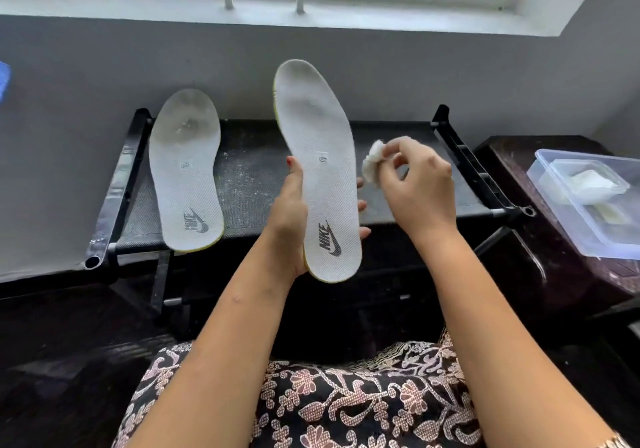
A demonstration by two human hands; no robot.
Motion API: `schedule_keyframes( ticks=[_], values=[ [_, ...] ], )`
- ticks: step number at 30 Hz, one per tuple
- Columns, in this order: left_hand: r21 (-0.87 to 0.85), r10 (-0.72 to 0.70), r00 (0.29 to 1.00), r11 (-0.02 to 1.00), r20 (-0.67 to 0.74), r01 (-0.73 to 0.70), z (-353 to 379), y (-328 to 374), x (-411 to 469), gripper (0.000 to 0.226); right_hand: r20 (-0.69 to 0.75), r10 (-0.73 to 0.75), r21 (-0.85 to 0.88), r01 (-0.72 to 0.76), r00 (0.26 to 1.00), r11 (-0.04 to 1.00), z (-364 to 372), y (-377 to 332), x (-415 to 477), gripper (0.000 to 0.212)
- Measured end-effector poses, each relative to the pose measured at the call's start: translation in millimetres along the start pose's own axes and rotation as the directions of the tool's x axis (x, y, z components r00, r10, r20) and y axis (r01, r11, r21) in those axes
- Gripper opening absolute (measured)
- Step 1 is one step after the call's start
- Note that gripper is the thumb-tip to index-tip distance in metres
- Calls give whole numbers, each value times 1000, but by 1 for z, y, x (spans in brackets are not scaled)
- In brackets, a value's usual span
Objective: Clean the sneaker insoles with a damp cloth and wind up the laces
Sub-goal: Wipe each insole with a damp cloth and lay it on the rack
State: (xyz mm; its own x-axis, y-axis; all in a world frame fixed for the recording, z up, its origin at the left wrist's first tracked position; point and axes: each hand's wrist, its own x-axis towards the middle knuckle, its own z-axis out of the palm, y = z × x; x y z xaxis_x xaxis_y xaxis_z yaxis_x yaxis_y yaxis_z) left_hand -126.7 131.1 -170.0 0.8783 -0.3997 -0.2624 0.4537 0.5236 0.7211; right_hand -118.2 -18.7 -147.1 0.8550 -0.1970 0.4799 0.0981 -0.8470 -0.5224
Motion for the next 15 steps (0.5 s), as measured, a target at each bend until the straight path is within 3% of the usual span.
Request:
schedule_keyframes(
  ticks=[2,4,6,11,13,15],
  values=[
    [-22,4,1000,1000,-10,-4,1,2,1,76,-17,-110,118,111,994,987,1,-15,-7,9],
    [-76,15,1000,997,-25,-17,5,-1,2,74,99,-234,223,207,967,952,6,-35,-18,6],
    [-106,16,999,994,-33,-20,6,-4,2,74,186,-276,187,242,943,952,12,-43,-25,6],
    [49,-87,995,995,58,84,6,-6,-4,74,61,-39,-131,47,997,990,9,-12,-3,12],
    [82,-101,992,992,81,94,6,-8,-4,76,4,15,-109,-14,1000,994,2,-5,2,11],
    [66,-101,991,993,83,96,8,-8,-3,75,-9,-31,-4,31,999,1000,-2,-13,-1,8]
  ],
)
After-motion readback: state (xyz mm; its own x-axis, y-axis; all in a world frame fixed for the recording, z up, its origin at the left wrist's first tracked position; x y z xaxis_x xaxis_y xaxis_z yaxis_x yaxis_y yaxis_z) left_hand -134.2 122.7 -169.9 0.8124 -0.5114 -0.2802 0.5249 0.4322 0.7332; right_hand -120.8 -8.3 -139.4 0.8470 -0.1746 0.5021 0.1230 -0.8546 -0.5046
